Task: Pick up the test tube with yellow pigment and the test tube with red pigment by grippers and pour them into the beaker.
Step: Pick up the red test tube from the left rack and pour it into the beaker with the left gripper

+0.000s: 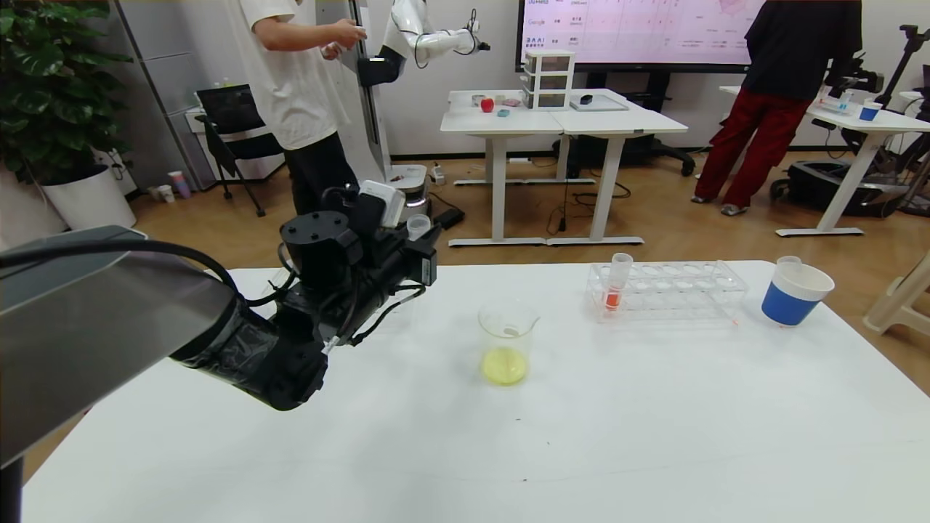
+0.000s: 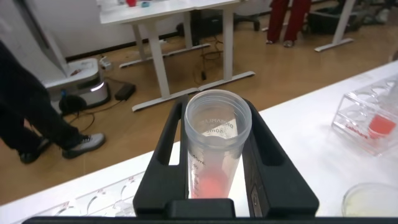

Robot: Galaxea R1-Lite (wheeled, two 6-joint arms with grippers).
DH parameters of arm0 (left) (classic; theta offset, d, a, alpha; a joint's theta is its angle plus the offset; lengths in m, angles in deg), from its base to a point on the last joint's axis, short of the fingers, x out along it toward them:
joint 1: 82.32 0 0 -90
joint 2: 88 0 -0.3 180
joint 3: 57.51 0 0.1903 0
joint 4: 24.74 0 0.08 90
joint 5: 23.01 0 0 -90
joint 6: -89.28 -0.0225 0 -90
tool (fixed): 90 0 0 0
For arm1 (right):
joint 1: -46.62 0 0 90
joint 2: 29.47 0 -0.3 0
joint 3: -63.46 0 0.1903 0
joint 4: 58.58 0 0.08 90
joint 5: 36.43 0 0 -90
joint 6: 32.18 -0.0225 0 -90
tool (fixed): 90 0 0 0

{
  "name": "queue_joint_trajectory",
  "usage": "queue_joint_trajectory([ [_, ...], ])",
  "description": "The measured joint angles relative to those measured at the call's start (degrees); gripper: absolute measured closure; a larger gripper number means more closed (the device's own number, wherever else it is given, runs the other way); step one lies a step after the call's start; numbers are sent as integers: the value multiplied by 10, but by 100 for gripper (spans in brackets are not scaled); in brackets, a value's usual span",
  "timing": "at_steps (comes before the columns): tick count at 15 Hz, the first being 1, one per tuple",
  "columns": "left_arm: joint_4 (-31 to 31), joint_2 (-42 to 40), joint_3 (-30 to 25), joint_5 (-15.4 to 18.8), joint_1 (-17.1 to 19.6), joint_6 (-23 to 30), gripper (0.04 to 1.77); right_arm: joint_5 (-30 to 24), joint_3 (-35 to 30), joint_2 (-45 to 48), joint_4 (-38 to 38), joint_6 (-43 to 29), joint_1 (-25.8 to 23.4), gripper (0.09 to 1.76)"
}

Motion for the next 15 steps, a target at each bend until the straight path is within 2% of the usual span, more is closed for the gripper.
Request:
queue_joint_trajectory([
  [4,9,10,3,127,-16,-137,130,0,0,0,0,0,0,11],
  [7,20,22,9,221,-14,-232,130,0,0,0,0,0,0,11],
  [9,28,31,12,253,-14,-272,130,0,0,0,0,0,0,11],
  [11,48,42,22,271,-17,-327,130,0,0,0,0,0,0,11],
  [13,54,56,48,312,-15,-393,130,0,0,0,0,0,0,11],
  [15,55,68,65,331,-17,-437,130,0,0,0,0,0,0,11],
])
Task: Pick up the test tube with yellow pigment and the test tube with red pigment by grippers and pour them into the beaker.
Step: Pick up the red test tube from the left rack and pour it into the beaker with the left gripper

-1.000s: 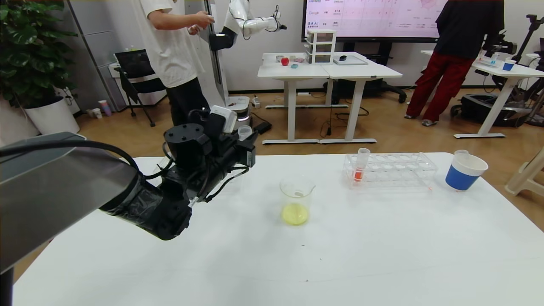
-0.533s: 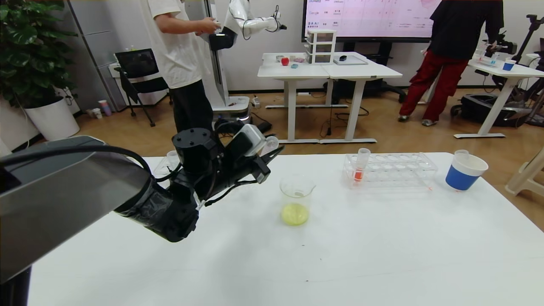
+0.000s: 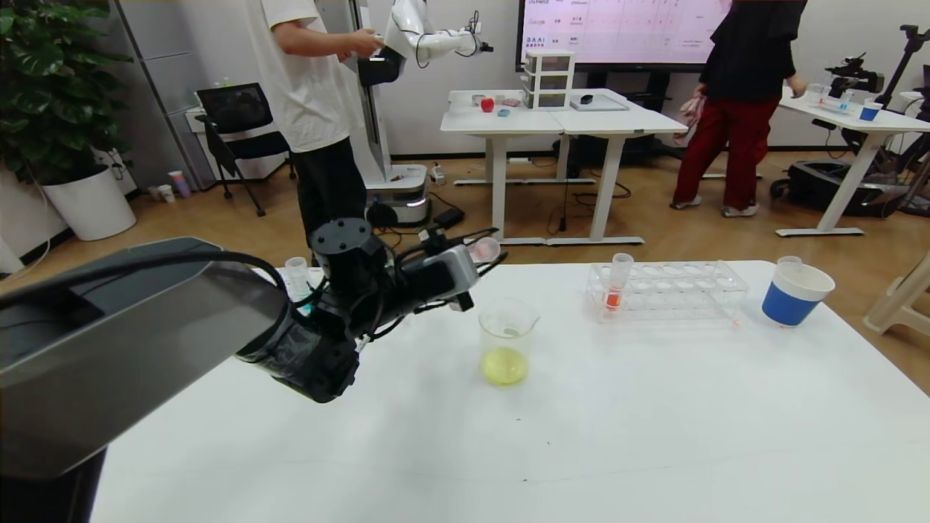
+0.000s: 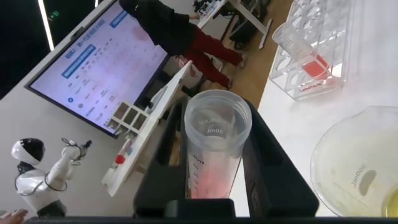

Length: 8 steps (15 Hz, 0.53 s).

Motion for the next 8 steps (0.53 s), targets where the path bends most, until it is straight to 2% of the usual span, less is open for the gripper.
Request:
queue_joint_trajectory([
  [3,1,13,7,26,-2,-71,130,0,0,0,0,0,0,11],
  [8,2,32,23,61,-8,-154,130,0,0,0,0,0,0,11],
])
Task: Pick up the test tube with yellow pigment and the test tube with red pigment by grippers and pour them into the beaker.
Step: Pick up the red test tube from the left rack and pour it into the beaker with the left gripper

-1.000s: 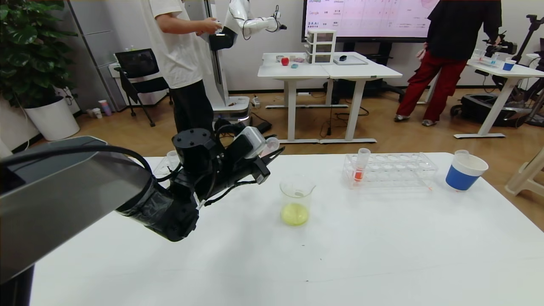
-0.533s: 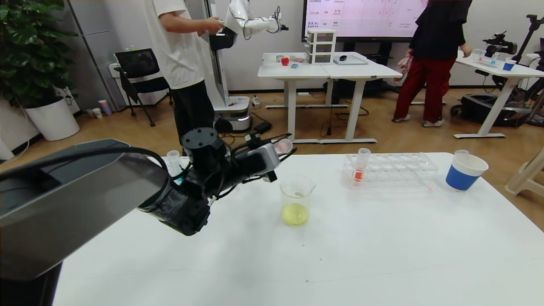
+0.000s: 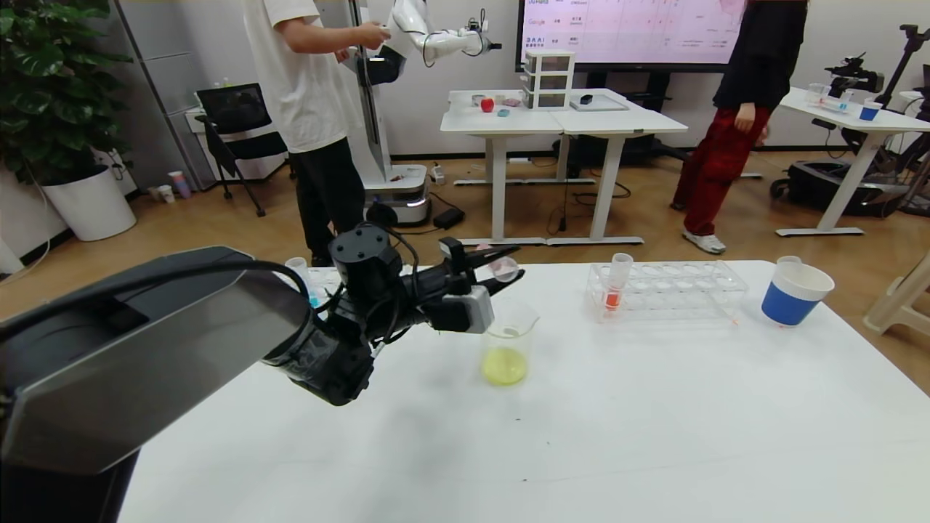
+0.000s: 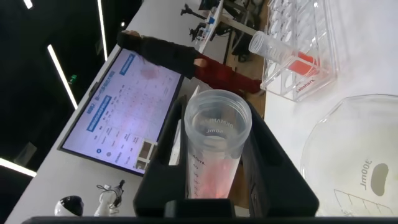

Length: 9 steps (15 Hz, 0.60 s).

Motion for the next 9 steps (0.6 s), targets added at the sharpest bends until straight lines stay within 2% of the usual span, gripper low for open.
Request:
queue_joint_trajectory([
  [2,-3,4,0,14,0,-35,130,0,0,0,0,0,0,11],
  [9,-5,11,-8,20,5,-136,130,0,0,0,0,0,0,11],
])
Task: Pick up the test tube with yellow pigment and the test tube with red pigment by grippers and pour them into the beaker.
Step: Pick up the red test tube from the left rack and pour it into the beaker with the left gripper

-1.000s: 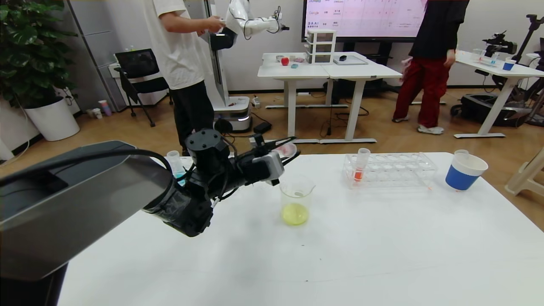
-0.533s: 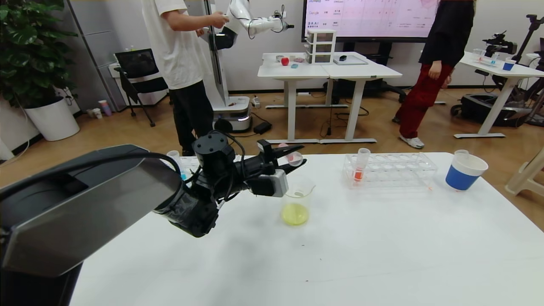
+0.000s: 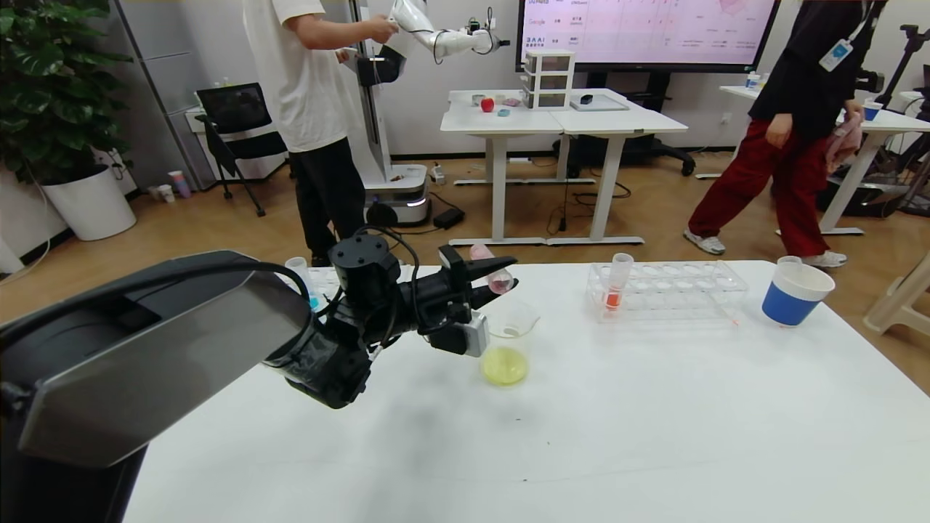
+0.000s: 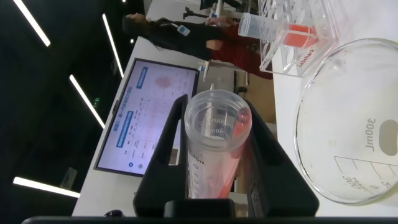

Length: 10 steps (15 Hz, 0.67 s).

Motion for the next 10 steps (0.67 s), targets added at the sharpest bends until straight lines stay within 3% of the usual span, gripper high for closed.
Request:
queue_joint_trajectory([
  [10,-2,9,2,-21,3,-87,130,0,0,0,0,0,0,11],
])
